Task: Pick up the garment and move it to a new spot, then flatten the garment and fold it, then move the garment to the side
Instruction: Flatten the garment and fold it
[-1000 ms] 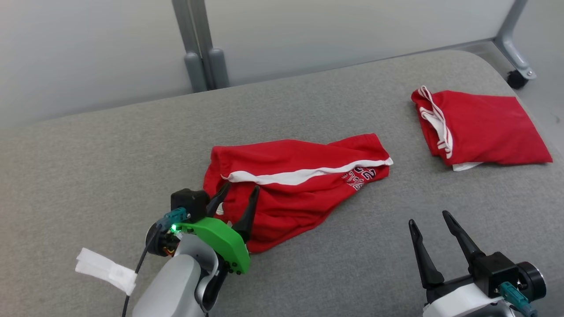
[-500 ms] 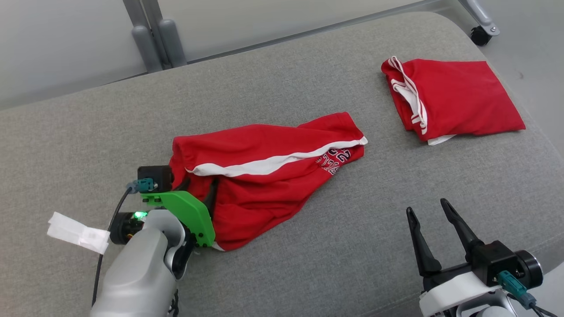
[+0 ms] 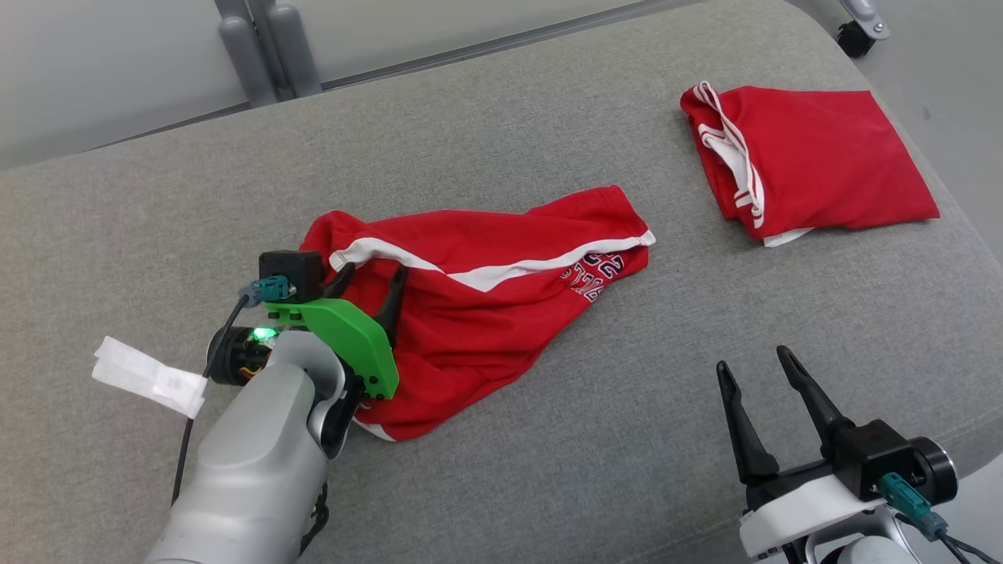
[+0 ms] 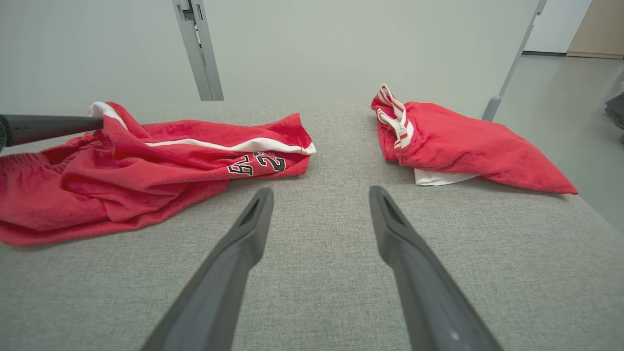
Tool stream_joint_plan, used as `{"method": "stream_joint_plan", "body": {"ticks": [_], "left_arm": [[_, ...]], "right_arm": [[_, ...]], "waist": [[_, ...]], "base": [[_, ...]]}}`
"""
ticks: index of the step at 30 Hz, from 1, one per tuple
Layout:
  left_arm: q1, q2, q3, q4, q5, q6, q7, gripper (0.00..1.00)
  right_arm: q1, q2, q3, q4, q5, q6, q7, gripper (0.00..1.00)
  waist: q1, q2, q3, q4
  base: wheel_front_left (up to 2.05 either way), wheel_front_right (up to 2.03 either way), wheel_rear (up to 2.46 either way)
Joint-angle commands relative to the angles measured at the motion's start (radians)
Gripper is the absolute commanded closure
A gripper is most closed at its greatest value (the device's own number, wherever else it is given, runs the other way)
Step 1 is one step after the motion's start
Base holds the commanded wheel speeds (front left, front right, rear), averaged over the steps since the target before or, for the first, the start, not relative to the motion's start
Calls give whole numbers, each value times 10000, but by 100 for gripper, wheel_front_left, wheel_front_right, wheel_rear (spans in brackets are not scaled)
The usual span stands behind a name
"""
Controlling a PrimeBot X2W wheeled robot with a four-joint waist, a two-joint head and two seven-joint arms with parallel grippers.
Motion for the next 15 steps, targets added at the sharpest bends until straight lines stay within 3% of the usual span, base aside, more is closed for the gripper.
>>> {"method": "stream_joint_plan", "body": {"ticks": [1, 15], "left_arm": [[-176, 63, -51, 34, -145, 15, -72, 0], [-803, 418, -255, 1160, -501, 13, -621, 0]], "right_arm": [[-136, 42, 15, 32, 85, -14, -21, 0], [-181, 66, 78, 61, 96, -14, -21, 0]], "waist": [[0, -1, 19, -25], [0, -1, 225, -153]], "base": [[0, 0, 0], [0, 0, 0]]}}
